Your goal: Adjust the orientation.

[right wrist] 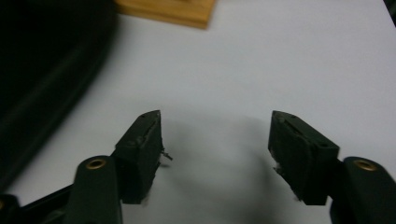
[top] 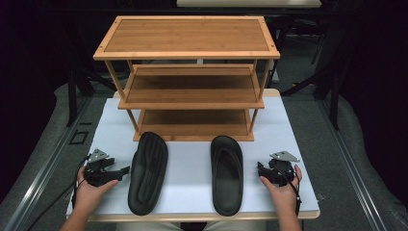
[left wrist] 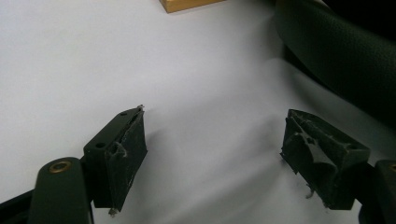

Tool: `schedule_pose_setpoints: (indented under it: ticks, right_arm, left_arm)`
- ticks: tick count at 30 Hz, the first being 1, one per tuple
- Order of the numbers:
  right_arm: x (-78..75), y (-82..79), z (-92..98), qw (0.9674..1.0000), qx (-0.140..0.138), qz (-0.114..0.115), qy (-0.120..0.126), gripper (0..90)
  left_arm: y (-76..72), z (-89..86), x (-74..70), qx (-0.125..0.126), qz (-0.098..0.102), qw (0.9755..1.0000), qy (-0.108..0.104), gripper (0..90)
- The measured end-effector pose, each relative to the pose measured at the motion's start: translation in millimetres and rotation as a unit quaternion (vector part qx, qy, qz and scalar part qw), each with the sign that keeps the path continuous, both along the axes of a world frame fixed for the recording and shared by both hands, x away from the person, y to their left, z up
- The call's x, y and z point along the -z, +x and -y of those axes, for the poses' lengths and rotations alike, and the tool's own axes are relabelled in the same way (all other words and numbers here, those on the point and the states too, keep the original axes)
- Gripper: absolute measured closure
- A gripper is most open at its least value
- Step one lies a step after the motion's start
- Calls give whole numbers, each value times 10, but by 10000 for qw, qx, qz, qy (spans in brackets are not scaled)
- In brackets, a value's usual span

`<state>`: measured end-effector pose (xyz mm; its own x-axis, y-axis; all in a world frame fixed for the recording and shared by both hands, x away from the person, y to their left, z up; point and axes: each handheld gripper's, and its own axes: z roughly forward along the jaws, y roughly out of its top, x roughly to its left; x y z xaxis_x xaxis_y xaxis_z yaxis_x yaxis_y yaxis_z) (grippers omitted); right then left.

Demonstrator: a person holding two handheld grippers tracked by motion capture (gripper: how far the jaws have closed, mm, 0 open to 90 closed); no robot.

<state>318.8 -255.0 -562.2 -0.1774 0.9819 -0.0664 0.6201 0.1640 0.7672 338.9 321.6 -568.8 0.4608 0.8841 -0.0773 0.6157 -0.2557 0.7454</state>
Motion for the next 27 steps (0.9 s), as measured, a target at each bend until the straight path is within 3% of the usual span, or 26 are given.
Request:
schedule_pose_setpoints:
  ticks: [1, 2, 3, 4, 5, 6, 7, 9, 10, 12, 19, 27]
  right_arm:
    - [-10, -12, -2, 9992, -327, 32, 239, 367]
    - [-10, -12, -2, 9992, -327, 32, 239, 367]
    - [-43, -51, -46, 9991, -340, 130, 225, 368]
    - [-63, -94, -101, 9975, -425, 366, 432, 373]
    - [-77, -126, -133, 9966, -440, 449, 534, 379]
    - [-84, -140, -151, 9958, -493, 476, 601, 391]
    - [-87, -155, -169, 9951, -577, 483, 637, 401]
    - [-87, -203, -241, 9947, -689, 547, 531, 414]
    - [-96, -228, -272, 9954, -681, 550, 400, 417]
    - [-95, -237, -289, 9941, -774, 644, 413, 417]
    - [-106, -292, -301, 9928, -718, 848, 442, 407]
    - [-110, -305, -259, 9914, -679, 955, 591, 436]
  left_arm:
    - [-2, -10, -9, -43, 16, 10000, 55, 240]
    - [-2, -10, -9, -43, 16, 10000, 55, 307]
    - [-2, -29, -24, -99, 27, 9999, 95, 307]
    - [-13, -82, -68, -170, -77, 9997, -182, 421]
    - [-13, -82, -68, -170, -77, 9997, -182, 436]
    - [-47, -109, -103, -255, 10, 9987, -431, 436]
    - [-82, -122, -137, -282, 65, 9982, -526, 436]
    - [-140, -127, -180, -312, 149, 9978, -566, 437]
    - [-161, -129, -198, -323, 162, 9977, -577, 437]
    - [-176, -130, -211, -326, 177, 9975, -599, 438]
    - [-173, -101, -202, -246, 94, 9983, -524, 497]
    - [-184, -15, -184, 95, -90, 9990, -432, 662]
